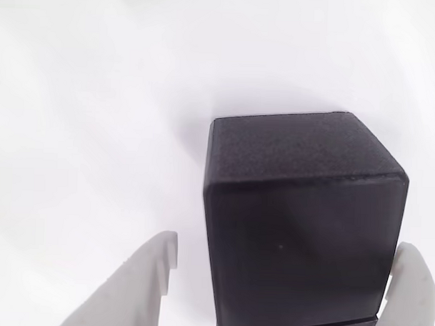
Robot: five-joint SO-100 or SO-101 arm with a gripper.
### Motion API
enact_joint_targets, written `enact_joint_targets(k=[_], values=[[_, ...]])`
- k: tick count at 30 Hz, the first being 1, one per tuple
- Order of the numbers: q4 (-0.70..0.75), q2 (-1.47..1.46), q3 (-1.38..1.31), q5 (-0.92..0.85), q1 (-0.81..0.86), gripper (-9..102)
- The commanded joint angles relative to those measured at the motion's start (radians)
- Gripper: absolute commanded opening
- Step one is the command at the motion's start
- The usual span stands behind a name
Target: Stack 3 Blocks on the chosen place.
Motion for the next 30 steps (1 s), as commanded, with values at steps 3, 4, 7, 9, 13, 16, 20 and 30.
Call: enact_joint_targets(k=[3, 4, 7, 9, 13, 16, 20, 30], values=[[0.008, 0.005, -0.046, -0.005, 0.003, 31], [0.008, 0.005, -0.046, -0.005, 0.003, 29], [0.003, 0.005, -0.044, -0.003, 0.002, 24], [0.002, 0.005, -0.043, -0.003, 0.0, 24], [0.0, 0.014, -0.037, -0.006, -0.003, 19], [-0.003, 0.04, -0.028, -0.008, -0.005, 18], [-0.02, 0.137, -0.017, -0.008, -0.018, 17], [0.006, 0.431, 0.101, -0.041, -0.19, 17]])
